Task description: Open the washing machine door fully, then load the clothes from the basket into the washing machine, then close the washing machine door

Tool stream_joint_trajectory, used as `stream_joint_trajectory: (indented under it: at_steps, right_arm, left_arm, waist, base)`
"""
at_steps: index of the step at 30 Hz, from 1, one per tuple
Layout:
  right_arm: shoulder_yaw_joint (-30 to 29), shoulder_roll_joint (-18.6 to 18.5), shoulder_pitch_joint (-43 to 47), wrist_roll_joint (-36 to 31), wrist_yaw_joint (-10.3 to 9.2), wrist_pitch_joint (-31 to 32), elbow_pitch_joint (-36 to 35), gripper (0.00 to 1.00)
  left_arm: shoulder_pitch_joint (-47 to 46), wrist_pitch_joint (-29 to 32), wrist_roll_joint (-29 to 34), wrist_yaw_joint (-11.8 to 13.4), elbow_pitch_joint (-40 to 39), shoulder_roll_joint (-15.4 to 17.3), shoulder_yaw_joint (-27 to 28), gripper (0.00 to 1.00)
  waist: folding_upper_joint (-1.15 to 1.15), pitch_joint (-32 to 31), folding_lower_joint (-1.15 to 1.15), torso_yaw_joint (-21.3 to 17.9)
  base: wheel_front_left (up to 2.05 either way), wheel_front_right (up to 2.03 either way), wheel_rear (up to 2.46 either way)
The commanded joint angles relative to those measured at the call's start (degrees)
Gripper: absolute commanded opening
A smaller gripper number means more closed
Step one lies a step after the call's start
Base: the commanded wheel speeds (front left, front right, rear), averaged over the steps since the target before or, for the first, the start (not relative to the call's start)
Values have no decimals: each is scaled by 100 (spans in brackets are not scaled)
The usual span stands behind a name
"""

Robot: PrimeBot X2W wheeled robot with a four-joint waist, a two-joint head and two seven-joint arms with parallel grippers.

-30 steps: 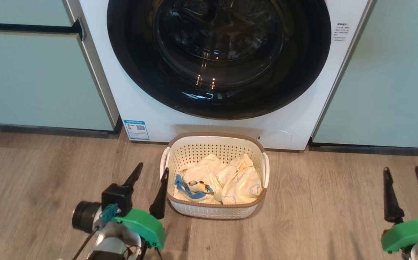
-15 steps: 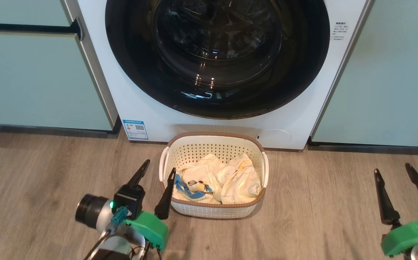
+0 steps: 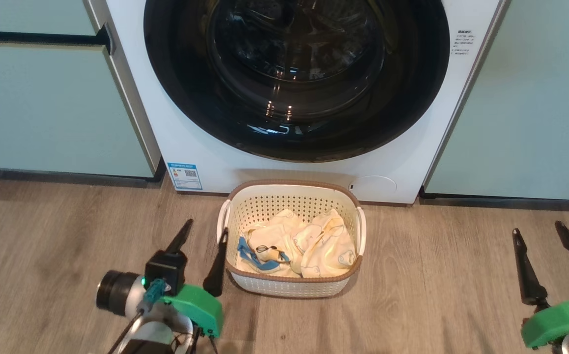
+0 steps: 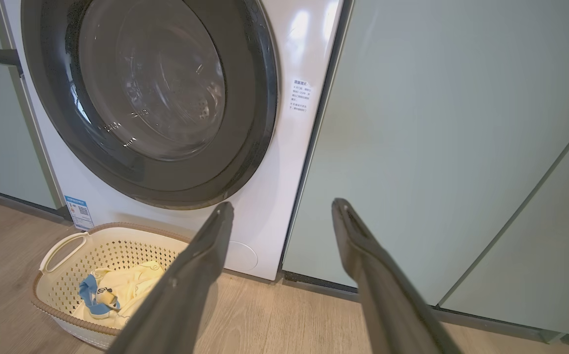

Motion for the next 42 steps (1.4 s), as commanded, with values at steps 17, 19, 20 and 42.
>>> stream_joint_trajectory:
  at_steps: [17, 19, 20, 42]
  right_arm:
    - [-41, 1, -262, 39, -19, -55, -240, 100]
    - [-44, 0, -261, 39, -19, -55, -242, 100]
    - [-45, -2, -260, 43, -19, -55, -239, 100]
    - [-91, 12, -249, 74, -19, -55, -248, 100]
  left_arm:
    - [-409, -52, -151, 127, 181, -32, 439, 100]
    - [-413, -52, -147, 129, 182, -37, 447, 100]
    - [-414, -52, -136, 133, 179, -38, 448, 100]
    - [-395, -52, 13, 97, 91, -38, 447, 100]
  waist:
    - [0, -14, 0, 9]
    - [0, -21, 0, 14]
    - [0, -24, 0, 15]
    - [0, -45, 0, -20]
  base:
    - [0, 0, 0]
    - [-3, 11, -8]
    - [-6, 37, -32]
    - [83, 102, -184]
